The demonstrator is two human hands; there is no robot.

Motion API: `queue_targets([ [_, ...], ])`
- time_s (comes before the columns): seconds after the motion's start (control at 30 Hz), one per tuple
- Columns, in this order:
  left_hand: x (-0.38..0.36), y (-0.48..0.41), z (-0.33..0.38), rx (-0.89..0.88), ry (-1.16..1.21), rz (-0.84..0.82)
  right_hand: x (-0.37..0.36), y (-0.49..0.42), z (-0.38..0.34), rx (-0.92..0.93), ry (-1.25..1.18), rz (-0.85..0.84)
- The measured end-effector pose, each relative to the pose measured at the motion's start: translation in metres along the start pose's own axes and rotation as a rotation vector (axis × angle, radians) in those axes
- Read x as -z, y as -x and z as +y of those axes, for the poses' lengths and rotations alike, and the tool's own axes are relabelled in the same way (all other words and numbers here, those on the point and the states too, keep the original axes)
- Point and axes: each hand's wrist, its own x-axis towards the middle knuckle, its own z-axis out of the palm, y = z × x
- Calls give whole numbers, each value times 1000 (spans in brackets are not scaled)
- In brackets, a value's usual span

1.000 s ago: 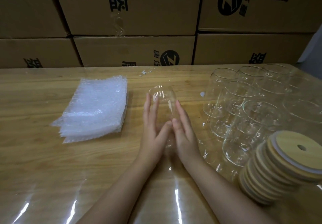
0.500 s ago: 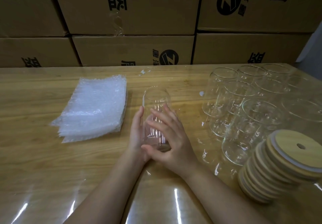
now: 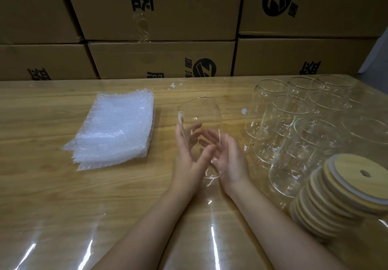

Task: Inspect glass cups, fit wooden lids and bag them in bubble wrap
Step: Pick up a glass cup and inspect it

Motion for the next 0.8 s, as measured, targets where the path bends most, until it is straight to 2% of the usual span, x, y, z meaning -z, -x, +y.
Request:
queue_targets([
  [0.13, 5, 4, -1, -242, -261, -71, 1, -1, -8, -119, -97, -78],
  [0.23, 7, 4, 7, -327, -292, -106, 0, -1, -10, -163, -113, -121],
  [0.37, 9, 2, 6, -408, -316, -99, -1, -3, -6, -137, -59, -80],
  [0.47, 11, 0, 2, -394, -341, -74, -3, -4, 1, -47, 12, -12],
  [0.57, 14, -3, -3, -295, -345, -51, -2, -6, 5, 28, 15, 87],
  [0.67, 16, -6, -6, -204, -322, -27, -1, -7, 6, 57, 41, 159],
  [0.8, 17, -5, 0, -127, -340, 5, 3, -9, 5, 58, -55, 231],
])
